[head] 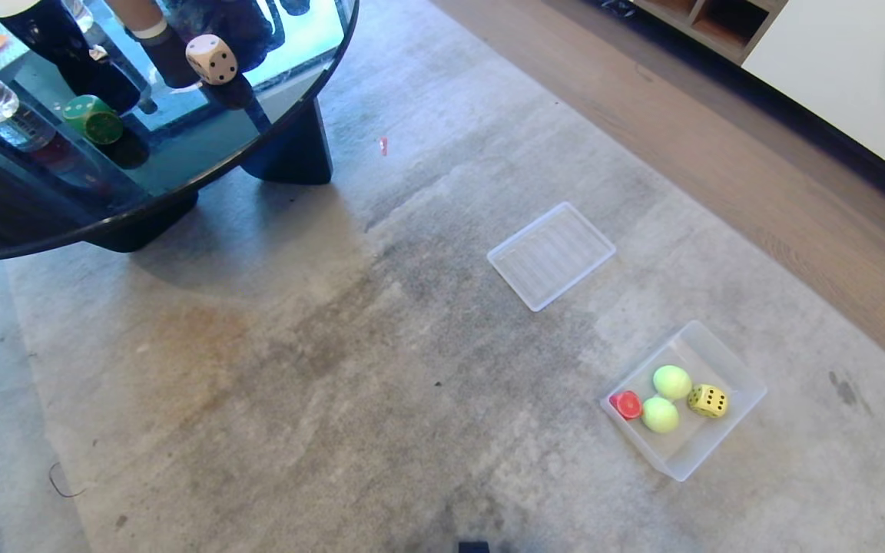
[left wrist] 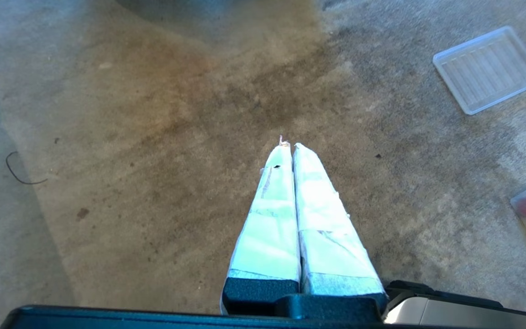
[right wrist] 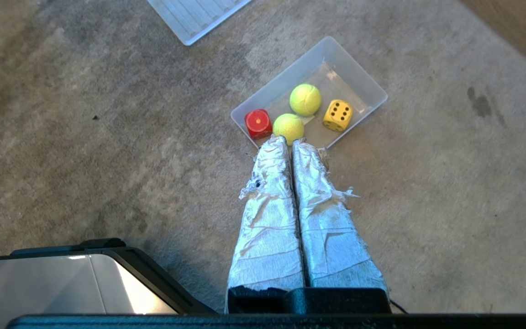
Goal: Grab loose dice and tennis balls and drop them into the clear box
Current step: Pick up toys out of the box
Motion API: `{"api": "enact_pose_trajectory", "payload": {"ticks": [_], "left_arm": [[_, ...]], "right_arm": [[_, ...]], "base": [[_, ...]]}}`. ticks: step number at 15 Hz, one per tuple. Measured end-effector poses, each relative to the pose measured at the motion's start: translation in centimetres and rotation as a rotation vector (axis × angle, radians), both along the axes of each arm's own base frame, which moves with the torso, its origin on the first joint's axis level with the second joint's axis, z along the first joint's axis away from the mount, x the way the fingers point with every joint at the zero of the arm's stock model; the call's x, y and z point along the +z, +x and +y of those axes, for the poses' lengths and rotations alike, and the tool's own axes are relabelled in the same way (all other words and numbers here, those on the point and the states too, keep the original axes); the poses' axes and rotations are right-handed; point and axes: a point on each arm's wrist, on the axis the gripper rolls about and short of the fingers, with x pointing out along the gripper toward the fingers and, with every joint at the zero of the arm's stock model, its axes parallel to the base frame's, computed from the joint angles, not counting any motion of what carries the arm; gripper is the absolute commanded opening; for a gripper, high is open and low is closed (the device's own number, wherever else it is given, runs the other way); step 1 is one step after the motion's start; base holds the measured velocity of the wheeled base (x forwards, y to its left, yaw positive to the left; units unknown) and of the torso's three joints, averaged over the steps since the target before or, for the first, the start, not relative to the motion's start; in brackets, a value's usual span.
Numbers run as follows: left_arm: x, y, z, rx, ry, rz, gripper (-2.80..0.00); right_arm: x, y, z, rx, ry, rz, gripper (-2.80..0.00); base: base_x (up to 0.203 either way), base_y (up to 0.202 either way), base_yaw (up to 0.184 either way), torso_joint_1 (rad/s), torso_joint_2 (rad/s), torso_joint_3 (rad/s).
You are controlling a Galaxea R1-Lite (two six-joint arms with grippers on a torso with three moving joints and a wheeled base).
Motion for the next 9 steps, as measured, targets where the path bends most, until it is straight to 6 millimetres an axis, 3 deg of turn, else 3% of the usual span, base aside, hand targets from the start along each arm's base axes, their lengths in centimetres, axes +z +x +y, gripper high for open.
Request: {"api": "enact_pose_trajectory", "payload": {"ticks": [9], "left_arm": [[0.0, 0.0, 0.0, 0.0, -0.002, -0.001, -2.8]], "right_arm": [[0.0, 0.0, 0.0, 0.001, 0.0, 0.0, -2.8]], "base": [[0.0, 0.0, 0.0, 0.002, 0.0, 0.203]]}}
